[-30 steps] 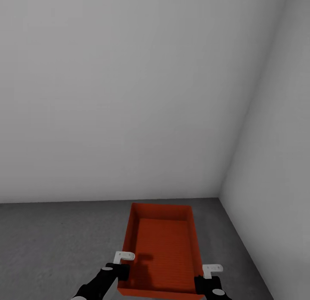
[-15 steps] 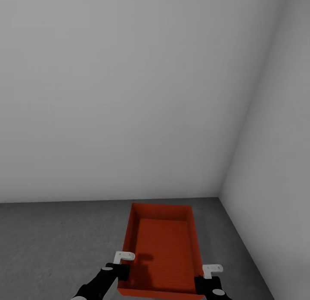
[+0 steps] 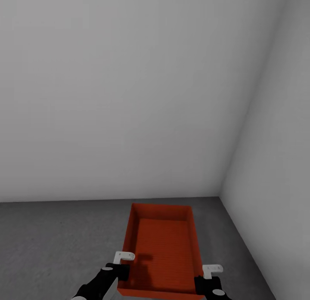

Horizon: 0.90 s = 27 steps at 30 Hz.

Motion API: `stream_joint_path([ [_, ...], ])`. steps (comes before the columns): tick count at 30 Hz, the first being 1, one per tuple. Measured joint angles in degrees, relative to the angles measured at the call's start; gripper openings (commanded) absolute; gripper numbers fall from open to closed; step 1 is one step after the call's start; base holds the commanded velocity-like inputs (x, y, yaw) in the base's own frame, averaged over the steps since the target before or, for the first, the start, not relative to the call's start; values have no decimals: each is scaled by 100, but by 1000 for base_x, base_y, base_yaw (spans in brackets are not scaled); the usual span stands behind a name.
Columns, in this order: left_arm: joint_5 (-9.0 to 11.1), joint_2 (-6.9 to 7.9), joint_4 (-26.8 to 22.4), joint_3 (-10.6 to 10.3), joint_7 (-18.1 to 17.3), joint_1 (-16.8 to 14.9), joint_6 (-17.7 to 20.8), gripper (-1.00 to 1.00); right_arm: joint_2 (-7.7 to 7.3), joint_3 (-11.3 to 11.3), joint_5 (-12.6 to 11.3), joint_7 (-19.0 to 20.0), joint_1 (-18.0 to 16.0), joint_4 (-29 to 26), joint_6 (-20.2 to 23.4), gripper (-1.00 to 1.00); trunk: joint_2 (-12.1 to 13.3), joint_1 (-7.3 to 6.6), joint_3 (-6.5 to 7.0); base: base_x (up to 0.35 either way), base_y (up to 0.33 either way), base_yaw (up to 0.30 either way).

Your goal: Move the two storage containers from the living room to the garage. In the garage, place one container on the floor and stack the other container on top of it (either order is fine).

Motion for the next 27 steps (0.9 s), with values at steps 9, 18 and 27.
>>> stream_joint_path([
  [9, -3, 0, -2, 3, -2, 0, 3, -100, 0, 8, -10, 2, -3, 2, 0, -100, -361, 198, -162, 0, 0, 0],
  [18, 1, 0, 2, 2, -1, -2, 4, -100, 0, -1, 5, -2, -2, -2, 9, -100, -722, 396, -338, 0, 0, 0],
  [27, 1, -2, 2, 4, -3, -1, 1, -100, -6, -5, 2, 16, -2, 0, 6, -100, -1084, 593, -580, 0, 0, 0],
])
